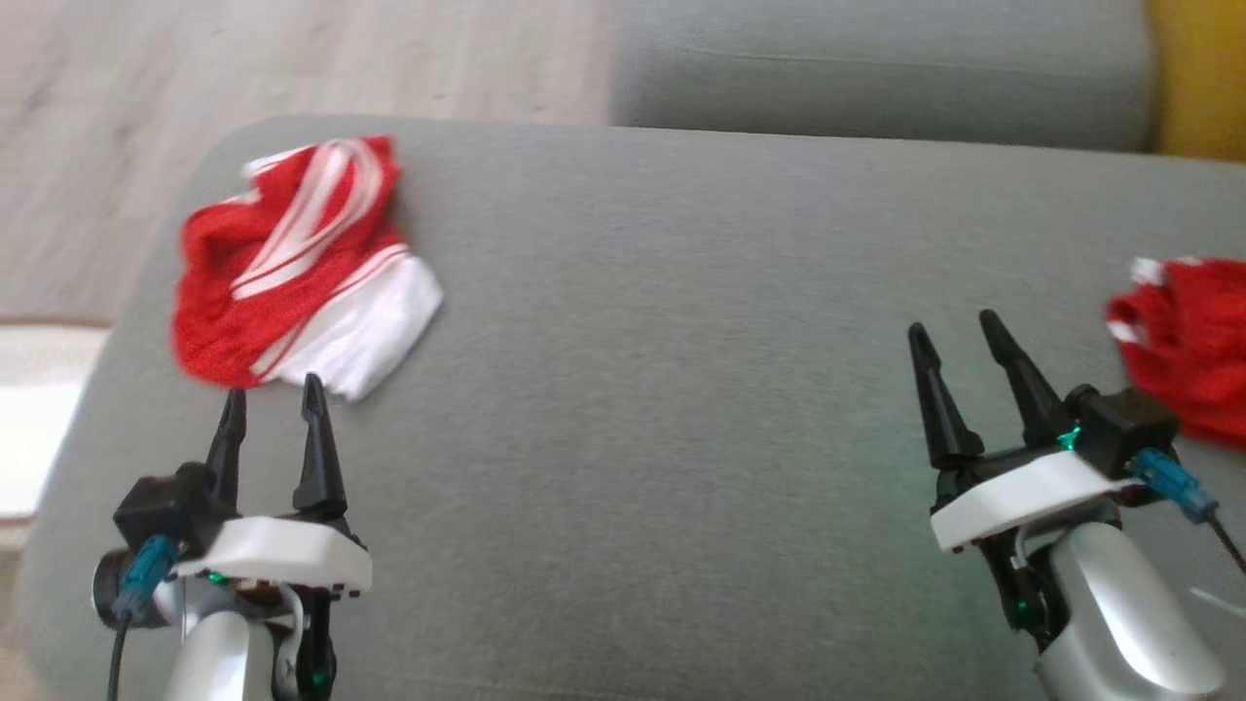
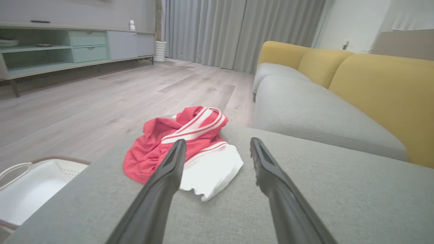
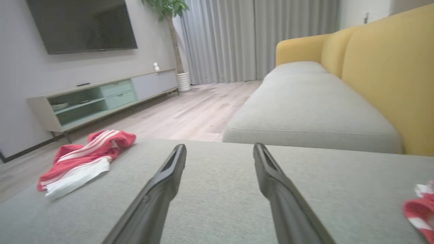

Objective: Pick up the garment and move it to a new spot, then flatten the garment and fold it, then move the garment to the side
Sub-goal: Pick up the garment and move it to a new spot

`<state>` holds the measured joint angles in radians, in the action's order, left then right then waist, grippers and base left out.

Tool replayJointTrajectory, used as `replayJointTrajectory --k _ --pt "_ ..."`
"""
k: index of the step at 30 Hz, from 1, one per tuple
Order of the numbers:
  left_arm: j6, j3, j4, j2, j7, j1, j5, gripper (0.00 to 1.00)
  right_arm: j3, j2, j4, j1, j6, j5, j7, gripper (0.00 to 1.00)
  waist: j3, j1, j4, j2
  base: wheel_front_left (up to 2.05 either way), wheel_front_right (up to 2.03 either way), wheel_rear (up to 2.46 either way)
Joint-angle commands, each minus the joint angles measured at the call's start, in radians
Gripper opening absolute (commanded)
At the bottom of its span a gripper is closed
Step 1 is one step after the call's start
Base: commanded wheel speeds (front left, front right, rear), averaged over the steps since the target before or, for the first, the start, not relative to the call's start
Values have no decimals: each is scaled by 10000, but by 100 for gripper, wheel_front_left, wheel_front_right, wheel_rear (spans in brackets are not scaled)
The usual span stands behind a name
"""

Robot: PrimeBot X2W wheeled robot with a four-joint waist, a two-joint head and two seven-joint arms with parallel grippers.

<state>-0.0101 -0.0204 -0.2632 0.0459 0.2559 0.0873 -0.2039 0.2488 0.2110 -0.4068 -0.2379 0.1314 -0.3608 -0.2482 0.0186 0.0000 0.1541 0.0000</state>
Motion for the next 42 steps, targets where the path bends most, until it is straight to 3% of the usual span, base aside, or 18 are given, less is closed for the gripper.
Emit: replayJointTrajectory --k 1,9,15,19,22,29,33,42 --pt "-53 349 313 57 59 334 64 100 278 10 342 -329 -7 -38 -135 100 41 0 931 0 0 0 0" --pt "-119 444 296 67 59 176 -27 100 569 28 380 -365 -7 -105 -135 100 57 0 1754 0 0 0 0" --pt "-95 441 280 73 41 150 -133 100 759 108 438 -385 -7 -109 -135 100 101 0 1843 0 0 0 0" --pt "166 351 306 242 -391 425 -295 100 812 196 617 -485 -7 -70 -135 100 283 0 1748 0 0 0 0" --pt "275 432 434 516 -1215 1093 -499 100 746 296 844 -524 -7 -20 -135 100 492 0 1665 0 0 0 0" --pt "405 703 232 1599 -4433 3362 -998 100 594 397 1372 -627 -7 -36 -135 100 1320 0 1054 0 0 0 0" --pt "753 775 -442 2251 -6162 4667 -1507 100 674 511 1537 -819 -7 -97 -135 100 1903 0 525 0 0 0 0" --pt "995 1338 -2648 3361 -7543 6509 -2321 100 732 613 1733 -1397 -7 -296 -135 100 3039 0 -733 0 0 0 0"
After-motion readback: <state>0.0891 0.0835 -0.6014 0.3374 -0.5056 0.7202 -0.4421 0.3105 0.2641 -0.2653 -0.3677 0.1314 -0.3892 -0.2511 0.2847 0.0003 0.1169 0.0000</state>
